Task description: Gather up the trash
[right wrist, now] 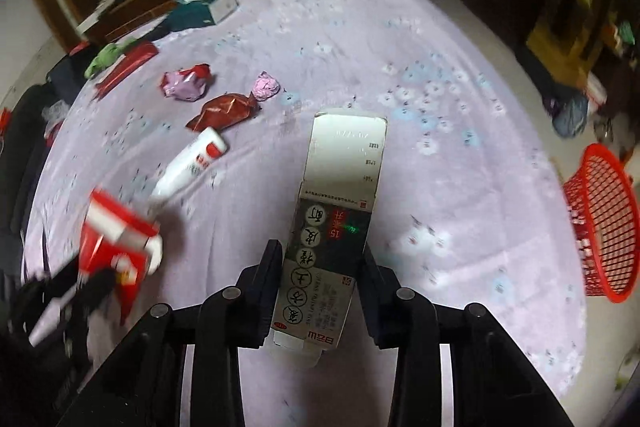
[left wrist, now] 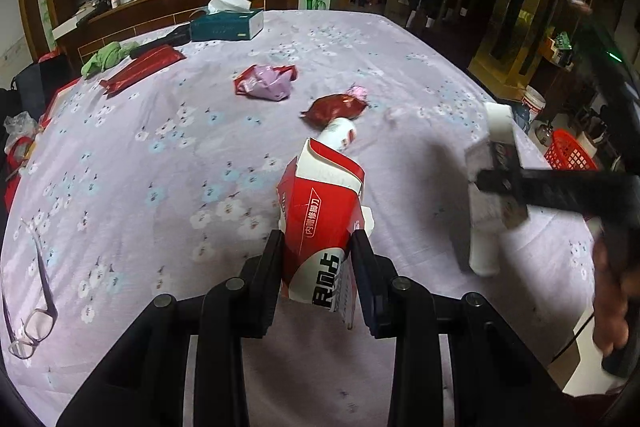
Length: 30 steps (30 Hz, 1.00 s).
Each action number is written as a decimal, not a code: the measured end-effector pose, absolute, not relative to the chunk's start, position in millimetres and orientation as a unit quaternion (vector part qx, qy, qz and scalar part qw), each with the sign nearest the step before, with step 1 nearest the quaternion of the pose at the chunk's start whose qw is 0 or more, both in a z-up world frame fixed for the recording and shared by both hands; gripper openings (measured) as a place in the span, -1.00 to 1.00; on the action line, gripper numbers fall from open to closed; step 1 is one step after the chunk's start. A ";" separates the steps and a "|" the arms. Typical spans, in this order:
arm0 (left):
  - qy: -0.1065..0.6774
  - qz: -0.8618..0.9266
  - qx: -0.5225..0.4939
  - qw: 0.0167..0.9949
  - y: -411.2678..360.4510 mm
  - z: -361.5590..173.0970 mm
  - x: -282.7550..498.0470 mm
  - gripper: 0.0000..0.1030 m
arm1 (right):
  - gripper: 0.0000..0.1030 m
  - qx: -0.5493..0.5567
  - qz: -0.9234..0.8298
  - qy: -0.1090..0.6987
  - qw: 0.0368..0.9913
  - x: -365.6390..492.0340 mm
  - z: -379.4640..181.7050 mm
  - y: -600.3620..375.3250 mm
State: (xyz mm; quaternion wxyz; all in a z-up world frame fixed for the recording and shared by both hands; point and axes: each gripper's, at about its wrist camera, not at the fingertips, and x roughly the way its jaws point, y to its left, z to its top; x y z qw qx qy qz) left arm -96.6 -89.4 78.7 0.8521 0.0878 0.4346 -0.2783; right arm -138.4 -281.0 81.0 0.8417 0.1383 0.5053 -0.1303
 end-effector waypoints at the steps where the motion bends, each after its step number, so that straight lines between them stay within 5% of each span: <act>1: 0.433 -0.278 0.087 0.853 -92.7 79.5 -97.7 -0.38 | -0.25 0.136 -0.130 0.503 0.844 -143.7 83.6 -280.5; 30: 0.397 -0.305 0.150 0.853 -181.1 102.6 -132.2 -0.38 | -0.25 0.159 -0.161 0.461 0.858 -220.0 107.0 -326.8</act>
